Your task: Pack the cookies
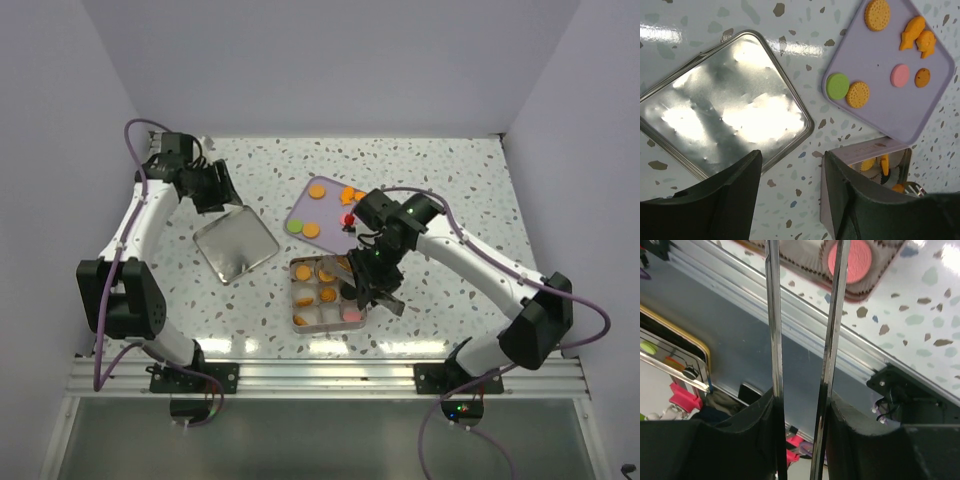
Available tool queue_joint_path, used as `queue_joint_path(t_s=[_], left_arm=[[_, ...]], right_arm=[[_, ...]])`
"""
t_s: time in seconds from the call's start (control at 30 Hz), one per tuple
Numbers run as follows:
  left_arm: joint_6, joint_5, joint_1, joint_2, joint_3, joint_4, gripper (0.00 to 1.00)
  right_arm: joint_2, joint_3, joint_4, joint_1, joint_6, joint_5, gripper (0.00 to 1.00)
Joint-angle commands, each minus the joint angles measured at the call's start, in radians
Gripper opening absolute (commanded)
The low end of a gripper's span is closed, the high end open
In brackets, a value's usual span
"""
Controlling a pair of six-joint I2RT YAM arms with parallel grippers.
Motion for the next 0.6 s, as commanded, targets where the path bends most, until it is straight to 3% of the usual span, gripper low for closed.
queue_joint_path(t_s=[0.0, 0.23, 0.57], left_arm=[[0.002, -0.002, 0.008, 0.022, 0.058, 0.000, 0.59], [-0.029, 0.009, 0.008, 0.045, 0.034, 0.031, 0.58], [-0.049, -0.018, 0.008, 0.013, -0.035, 0.060, 0.58]], right_arm=[[-0.133, -0.103, 0.078, 0.030, 0.052, -0.044, 0.35], [-0.238, -0.239, 0.095, 0.120, 0.110, -0.038, 0.35], [-0.255, -0.267, 0.076, 0.217, 0.141, -0.007, 0.40]])
